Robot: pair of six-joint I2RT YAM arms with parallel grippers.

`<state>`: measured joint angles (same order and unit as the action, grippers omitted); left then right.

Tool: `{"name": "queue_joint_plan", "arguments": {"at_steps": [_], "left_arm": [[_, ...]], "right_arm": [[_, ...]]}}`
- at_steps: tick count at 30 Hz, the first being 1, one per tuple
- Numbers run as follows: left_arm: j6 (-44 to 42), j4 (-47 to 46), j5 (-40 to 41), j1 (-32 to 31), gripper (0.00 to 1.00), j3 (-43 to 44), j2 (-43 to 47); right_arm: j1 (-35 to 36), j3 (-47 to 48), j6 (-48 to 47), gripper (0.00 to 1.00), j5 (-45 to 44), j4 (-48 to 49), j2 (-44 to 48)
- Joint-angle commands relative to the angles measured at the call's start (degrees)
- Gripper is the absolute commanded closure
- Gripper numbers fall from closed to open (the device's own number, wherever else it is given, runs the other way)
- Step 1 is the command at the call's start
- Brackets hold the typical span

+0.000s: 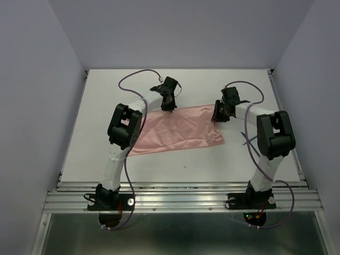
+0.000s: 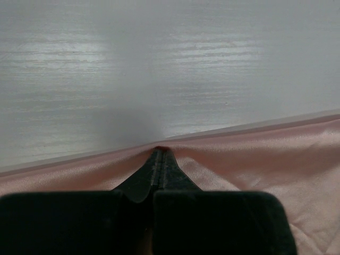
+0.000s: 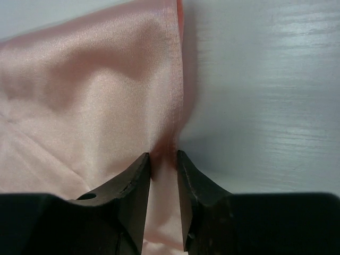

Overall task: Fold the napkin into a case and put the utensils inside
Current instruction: Pick up the rectangle-folded napkin from the center of the board.

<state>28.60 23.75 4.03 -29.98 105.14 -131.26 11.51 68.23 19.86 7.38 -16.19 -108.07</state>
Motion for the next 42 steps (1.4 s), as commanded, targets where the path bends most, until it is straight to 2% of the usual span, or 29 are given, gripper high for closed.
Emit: {"name": "queue_joint_plan", "arguments": {"at_steps": [1, 5, 7, 9, 11, 13, 17, 21, 28, 39, 42], "left_arm": [[-1.2, 0.7, -0.5, 0.0, 1.0, 1.2, -1.4], [-1.2, 0.7, -0.8, 0.0, 1.0, 1.3, -1.5], [-1.2, 0.8, -0.7, 0.0, 1.0, 1.2, -1.5], [-1.2, 0.8, -0.8, 0.0, 1.0, 1.1, -1.3], [-1.2, 0.7, -0.8, 0.0, 1.0, 0.9, -1.2], [-1.3, 0.6, -0.7, 0.0, 1.0, 0.6, -0.9], [-1.4, 0.5, -0.7, 0.1, 1.0, 0.0, -0.7], [-1.5, 0.5, -0.5, 0.2, 1.0, -0.4, -0.1], [-1.5, 0.6, -0.8, 0.2, 1.0, -0.5, 0.0], [-1.6, 0.7, -1.2, 0.2, 1.0, -0.2, 0.0], [-1.7, 0.7, -1.3, 0.2, 1.0, -0.1, 0.0]], "right_arm": [[1.2, -0.6, -1.1, 0.68, -0.1, -2.2, -2.1], [2.5, -0.6, -1.9, 0.52, -5.0, -3.8, -1.8], [3.8, -0.5, -2.2, 0.52, -9.9, -4.6, -2.1], [4.6, -0.5, -2.1, 0.57, -14.7, -5.7, -2.8], [5.1, -0.5, -1.2, 0.68, -16.7, -6.1, -3.9], [5.1, -1.2, -0.4, 0.68, -19.0, -6.1, -3.9], [5.1, -2.0, 1.7, 0.54, -21.3, -6.1, -1.0], [5.1, -2.7, 3.1, 0.46, -23.9, -6.1, 4.0], [2.8, -4.4, 5.2, 0.46, -18.1, -4.0, 9.5], [2.3, -6.9, 2.7, 0.51, -7.9, -1.5, 2.8], [2.3, -7.4, 2.1, 0.56, -5.3, -0.6, 2.3]]}}
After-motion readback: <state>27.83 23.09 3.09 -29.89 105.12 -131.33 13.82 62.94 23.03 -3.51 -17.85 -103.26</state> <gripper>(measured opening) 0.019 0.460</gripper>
